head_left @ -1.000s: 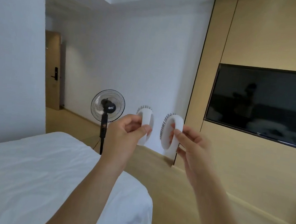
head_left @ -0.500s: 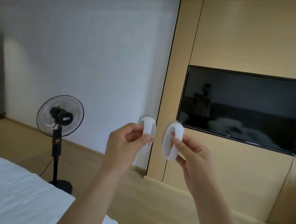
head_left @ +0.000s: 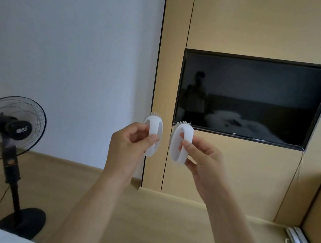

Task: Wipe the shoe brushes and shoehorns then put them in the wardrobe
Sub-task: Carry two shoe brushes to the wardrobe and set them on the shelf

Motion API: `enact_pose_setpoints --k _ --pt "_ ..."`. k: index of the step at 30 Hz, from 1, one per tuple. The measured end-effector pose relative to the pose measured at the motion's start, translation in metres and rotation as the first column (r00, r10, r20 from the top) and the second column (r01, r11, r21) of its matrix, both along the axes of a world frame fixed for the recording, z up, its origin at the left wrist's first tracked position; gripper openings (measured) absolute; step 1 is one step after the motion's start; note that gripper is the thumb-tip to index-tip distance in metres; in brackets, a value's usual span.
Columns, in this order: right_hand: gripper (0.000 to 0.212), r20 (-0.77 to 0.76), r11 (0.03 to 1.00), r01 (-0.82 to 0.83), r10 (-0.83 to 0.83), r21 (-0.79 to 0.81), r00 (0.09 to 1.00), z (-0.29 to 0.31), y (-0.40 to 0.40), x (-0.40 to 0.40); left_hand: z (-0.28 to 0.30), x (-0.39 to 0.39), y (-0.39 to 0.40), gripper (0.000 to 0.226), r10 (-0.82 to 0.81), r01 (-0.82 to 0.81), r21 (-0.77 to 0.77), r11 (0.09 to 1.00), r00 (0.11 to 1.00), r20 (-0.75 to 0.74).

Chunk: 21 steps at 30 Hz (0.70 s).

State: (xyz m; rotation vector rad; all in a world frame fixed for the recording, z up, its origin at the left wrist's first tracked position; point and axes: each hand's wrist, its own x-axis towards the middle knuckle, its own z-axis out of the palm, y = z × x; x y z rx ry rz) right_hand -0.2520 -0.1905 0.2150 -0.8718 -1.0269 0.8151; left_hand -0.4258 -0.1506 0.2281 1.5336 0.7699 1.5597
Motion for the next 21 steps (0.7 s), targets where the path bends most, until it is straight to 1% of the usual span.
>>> enact_pose_setpoints --k 6,14,21 --pt "0.021 -0.029 0.999 -0.041 0.042 0.009 0.999 -0.012 0.096 0.062 -0.007 0.063 0.088 0.012 0.015 -0.015 -0.009 1.0 0.999 -0.031" --pt "0.018 -0.012 0.986 -0.164 0.164 0.015 0.986 0.007 0.243 0.143 0.001 0.142 0.213 0.012 0.101 -0.099 -0.092 0.991 0.995 0.021" --pt "0.02 -0.002 0.967 -0.253 0.253 -0.017 0.967 0.008 0.354 0.162 0.006 0.168 0.304 0.013 0.177 -0.174 -0.08 0.982 0.984 0.031"
